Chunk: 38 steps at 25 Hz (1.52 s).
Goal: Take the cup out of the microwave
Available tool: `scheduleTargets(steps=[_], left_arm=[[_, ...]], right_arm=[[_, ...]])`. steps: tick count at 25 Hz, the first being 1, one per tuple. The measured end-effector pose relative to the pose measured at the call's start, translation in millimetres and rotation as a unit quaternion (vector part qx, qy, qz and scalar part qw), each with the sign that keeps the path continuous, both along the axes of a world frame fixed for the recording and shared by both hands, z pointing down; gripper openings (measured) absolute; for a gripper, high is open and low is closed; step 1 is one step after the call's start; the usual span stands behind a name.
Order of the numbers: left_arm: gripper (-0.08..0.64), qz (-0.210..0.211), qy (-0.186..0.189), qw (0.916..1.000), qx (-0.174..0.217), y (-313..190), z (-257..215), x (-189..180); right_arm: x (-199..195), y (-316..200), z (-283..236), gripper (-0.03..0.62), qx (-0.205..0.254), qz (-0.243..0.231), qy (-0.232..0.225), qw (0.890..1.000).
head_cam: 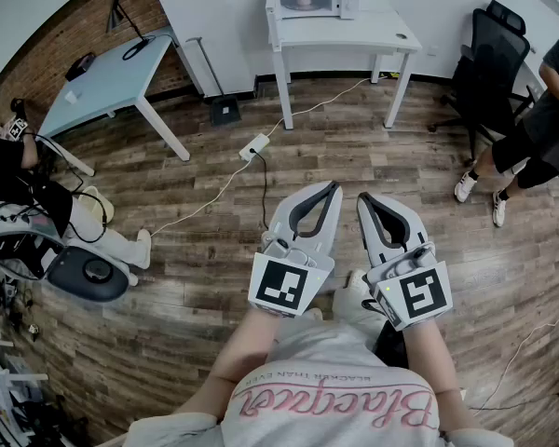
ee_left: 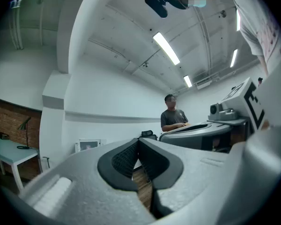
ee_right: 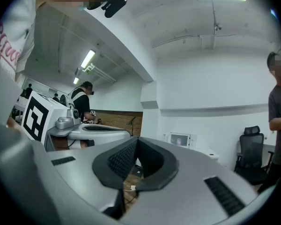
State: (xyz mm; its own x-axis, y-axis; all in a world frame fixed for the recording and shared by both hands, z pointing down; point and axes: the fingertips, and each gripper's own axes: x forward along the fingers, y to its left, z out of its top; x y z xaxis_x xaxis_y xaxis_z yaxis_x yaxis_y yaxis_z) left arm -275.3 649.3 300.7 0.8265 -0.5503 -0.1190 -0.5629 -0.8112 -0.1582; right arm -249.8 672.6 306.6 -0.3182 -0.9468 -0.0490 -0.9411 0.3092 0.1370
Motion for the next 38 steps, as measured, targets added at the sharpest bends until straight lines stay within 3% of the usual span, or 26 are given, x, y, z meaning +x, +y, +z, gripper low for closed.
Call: scheduleTargets(steps=[6, 13, 21, 28, 38], left_arm=[[0.005, -0.006, -0.005, 1.0, -0.001, -13, 4, 17], [0.005, -0.023, -0.007, 0.9997, -0.002, -64, 5, 39], [0.005, -0.03, -0.016, 0.9994, -0.006, -128, 7, 86], [0.005, -0.06, -0.007, 0.9982, -0.003, -184, -3, 123], [0.005, -0.085, -0.003, 0.9964, 0.002, -230, -6, 170]], right_arm=[[16, -17, 2, 0.009, 0.003, -0.009, -0.002, 1.0], [38, -64, 2, 0.009, 0.014, -0.026, -0.004, 1.0], [82, -133, 2, 0.009, 0.008, -0.038, -0.013, 0.999], [120, -188, -5, 0.009, 0.01, -0.066, -0.008, 0.998], [168, -237, -4, 0.009, 0.012, -0.086, -0.002, 0.996]])
